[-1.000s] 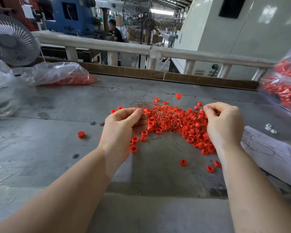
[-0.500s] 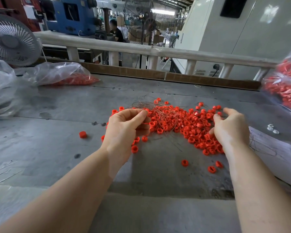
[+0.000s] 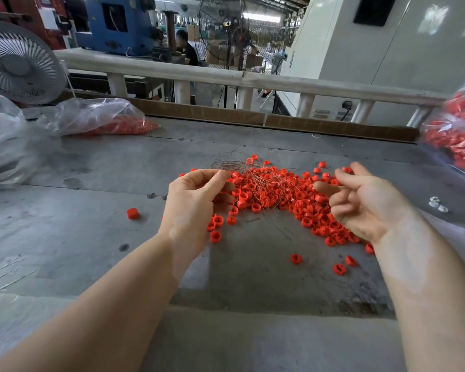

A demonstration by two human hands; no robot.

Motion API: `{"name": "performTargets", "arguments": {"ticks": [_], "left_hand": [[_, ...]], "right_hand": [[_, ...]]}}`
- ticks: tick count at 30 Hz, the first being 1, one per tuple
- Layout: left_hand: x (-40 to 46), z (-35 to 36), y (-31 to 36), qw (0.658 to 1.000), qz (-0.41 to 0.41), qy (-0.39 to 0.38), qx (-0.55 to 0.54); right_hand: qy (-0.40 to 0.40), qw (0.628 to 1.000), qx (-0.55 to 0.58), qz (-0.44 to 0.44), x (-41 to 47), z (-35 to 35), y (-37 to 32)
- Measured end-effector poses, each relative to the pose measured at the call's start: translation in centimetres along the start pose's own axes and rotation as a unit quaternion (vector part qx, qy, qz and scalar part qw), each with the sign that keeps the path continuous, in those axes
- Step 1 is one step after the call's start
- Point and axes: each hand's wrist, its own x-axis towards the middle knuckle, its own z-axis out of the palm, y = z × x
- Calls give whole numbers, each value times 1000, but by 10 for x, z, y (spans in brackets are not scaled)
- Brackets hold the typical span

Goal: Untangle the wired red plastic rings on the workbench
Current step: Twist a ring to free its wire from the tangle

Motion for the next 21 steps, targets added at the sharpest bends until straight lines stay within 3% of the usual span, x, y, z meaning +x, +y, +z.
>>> {"name": "performTargets", "arguments": {"ticks": [2,5,8,11,15,21], "left_hand": [[1,-1,-2,999,12,3,53],[3,-2,-6,985,54,21,165],[4,-4,-4,935,126,45,328],[2,-5,-6,869,134,18,475],[0,-6,-10,803,129,-23,581],[0,-6,-11,804,163,-16,572]], "right_hand": [[-28,994,-102,-28,-1,5,5],[-19,954,-276,-112,-3,19,20],[-19,878,-421,-228,-5,31,33],[-15,813,-514,-273,-4,35,39],[20,805,-526,-276,0,30,41],[31,797,-535,-277,0,30,42]]}}
